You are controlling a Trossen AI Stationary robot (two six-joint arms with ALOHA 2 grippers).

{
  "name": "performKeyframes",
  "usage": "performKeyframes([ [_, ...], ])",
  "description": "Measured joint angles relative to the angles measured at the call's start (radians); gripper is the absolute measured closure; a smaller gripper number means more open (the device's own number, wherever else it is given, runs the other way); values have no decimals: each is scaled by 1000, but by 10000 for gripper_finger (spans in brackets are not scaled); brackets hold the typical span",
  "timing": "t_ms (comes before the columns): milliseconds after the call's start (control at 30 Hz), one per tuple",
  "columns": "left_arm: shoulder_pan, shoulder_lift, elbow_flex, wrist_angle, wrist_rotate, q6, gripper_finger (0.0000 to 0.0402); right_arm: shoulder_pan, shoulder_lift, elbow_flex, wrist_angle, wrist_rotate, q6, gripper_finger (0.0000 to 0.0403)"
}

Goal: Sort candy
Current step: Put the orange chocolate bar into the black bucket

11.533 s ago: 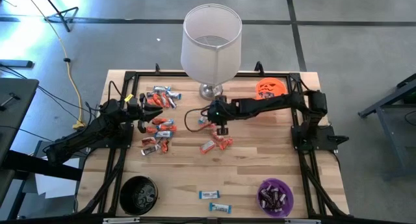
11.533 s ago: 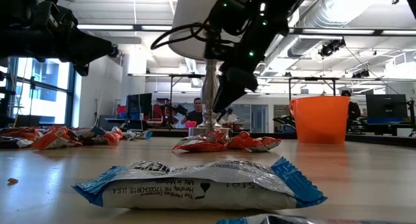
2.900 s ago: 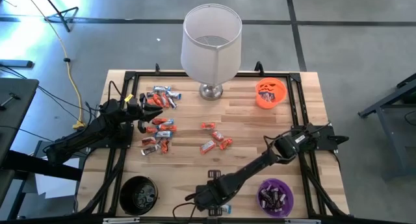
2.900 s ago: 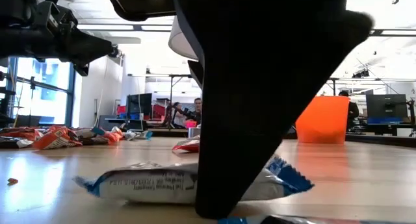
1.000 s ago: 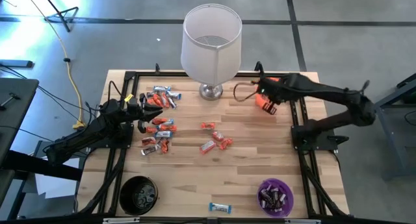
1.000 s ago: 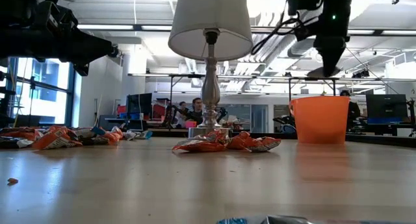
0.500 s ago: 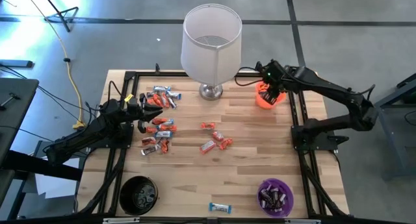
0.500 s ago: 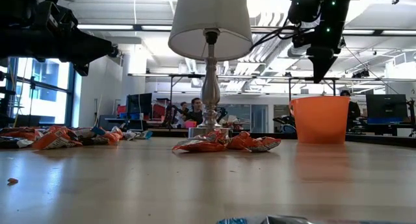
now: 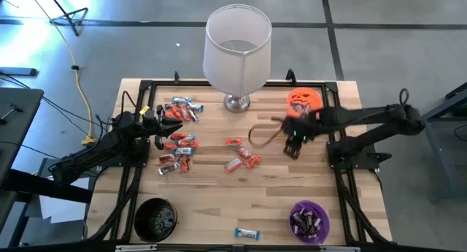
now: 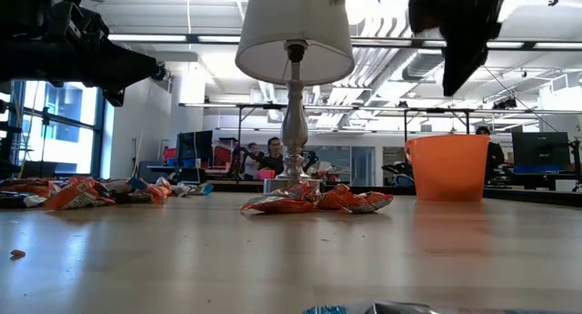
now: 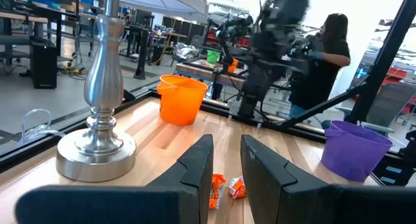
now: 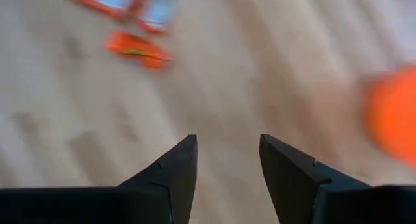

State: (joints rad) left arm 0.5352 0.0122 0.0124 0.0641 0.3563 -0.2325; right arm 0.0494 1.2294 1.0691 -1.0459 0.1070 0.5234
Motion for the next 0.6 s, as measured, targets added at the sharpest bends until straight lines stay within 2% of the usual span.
performKeyframes([
  [133,0,0,0,0,0,0,337,200,57,1,112,26,159,246],
  [267,0,0,0,0,0,0,337,334,163,1,247,34,270,247],
  [433,0,0,0,0,0,0,337,441,342,73,382,40,284,247],
  [600,0,0,0,0,0,0,337,496,524,205,340,1,284,247],
])
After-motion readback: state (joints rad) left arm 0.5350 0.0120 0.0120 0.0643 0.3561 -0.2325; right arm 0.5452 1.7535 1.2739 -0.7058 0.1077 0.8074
